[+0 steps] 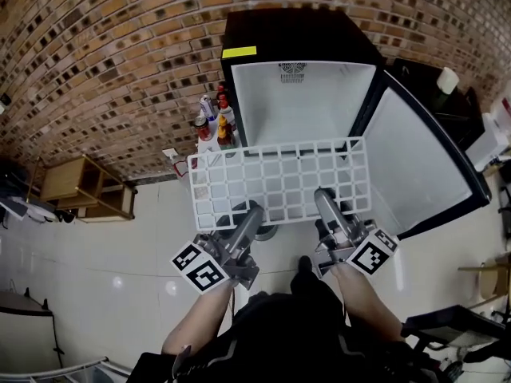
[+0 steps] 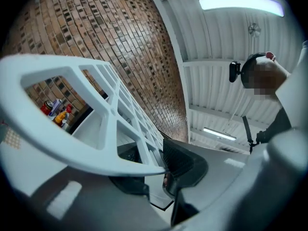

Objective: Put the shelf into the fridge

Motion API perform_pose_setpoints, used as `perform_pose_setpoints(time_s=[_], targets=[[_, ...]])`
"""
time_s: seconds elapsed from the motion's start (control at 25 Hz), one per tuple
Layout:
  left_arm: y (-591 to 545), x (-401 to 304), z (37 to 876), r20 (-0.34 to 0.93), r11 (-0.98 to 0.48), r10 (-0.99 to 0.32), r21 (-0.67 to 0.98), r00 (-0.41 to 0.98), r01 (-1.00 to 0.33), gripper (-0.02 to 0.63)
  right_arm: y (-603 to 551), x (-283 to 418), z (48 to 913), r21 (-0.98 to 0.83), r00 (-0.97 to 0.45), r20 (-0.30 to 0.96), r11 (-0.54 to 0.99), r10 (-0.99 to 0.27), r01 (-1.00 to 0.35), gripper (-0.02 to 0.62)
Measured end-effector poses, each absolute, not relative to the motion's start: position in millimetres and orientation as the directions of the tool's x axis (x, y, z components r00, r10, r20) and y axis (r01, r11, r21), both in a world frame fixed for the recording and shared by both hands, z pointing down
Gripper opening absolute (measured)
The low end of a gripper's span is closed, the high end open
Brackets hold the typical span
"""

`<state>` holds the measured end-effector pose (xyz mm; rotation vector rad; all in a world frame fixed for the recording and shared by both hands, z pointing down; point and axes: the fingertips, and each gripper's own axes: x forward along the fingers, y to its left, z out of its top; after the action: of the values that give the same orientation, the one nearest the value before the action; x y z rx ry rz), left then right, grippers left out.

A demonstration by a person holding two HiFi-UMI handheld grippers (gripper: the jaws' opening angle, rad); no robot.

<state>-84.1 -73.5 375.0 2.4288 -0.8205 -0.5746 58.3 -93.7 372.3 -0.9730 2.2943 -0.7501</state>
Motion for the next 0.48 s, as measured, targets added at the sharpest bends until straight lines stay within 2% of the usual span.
perform_pose_setpoints(time_s=[0.48], targets=[[-147.8, -35.9, 425.5, -0.18, -0.629, -0.679, 0.643, 0.712, -0.437, 0.083, -171.8, 104.5, 422.0, -0.699, -0.638, -0.181, 0.554, -0.749, -0.452, 0.101]])
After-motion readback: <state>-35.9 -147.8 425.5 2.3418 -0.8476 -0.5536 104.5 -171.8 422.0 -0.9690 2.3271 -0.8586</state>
